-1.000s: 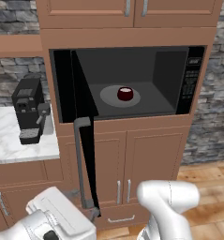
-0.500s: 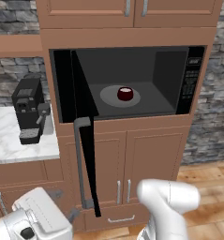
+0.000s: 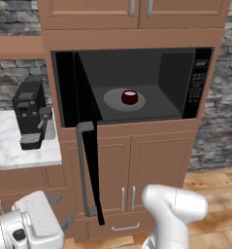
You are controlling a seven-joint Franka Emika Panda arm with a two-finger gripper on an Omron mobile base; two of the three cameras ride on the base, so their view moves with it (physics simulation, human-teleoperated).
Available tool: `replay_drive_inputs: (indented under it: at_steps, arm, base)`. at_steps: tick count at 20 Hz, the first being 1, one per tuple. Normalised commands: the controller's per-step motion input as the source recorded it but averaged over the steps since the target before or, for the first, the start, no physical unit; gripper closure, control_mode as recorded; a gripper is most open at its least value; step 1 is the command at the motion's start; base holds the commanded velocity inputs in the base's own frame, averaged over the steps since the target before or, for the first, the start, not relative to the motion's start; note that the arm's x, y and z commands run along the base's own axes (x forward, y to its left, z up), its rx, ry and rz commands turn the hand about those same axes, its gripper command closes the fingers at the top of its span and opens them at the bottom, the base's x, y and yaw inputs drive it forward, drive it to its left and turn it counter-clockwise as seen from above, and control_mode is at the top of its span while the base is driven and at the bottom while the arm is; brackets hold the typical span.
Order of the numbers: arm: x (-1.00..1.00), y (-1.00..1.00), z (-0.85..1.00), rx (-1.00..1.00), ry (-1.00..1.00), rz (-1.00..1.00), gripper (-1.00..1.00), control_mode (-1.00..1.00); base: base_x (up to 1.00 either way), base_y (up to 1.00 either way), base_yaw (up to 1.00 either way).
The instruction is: Pick the mug from the counter and place it inside the microwave. Then close the microwave.
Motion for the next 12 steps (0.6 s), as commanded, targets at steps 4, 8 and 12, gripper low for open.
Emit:
replay_drive_inputs:
  at_steps: [4, 8, 12]
  arm:
    - [0.05, 0.0, 0.02, 0.0, 0.0, -0.02, -1.0, -1.0]
    - [0.0, -0.09, 0.12, 0.0, 0.0, 0.01, -1.0, -1.0]
    - [0.0, -0.27, 0.03, 0.0, 0.01, 0.05, -1.0, -1.0]
  base:
    - [0.0, 0.0, 0.0]
    - [0.0, 0.0, 0.0]
    - [0.0, 0.0, 0.0]
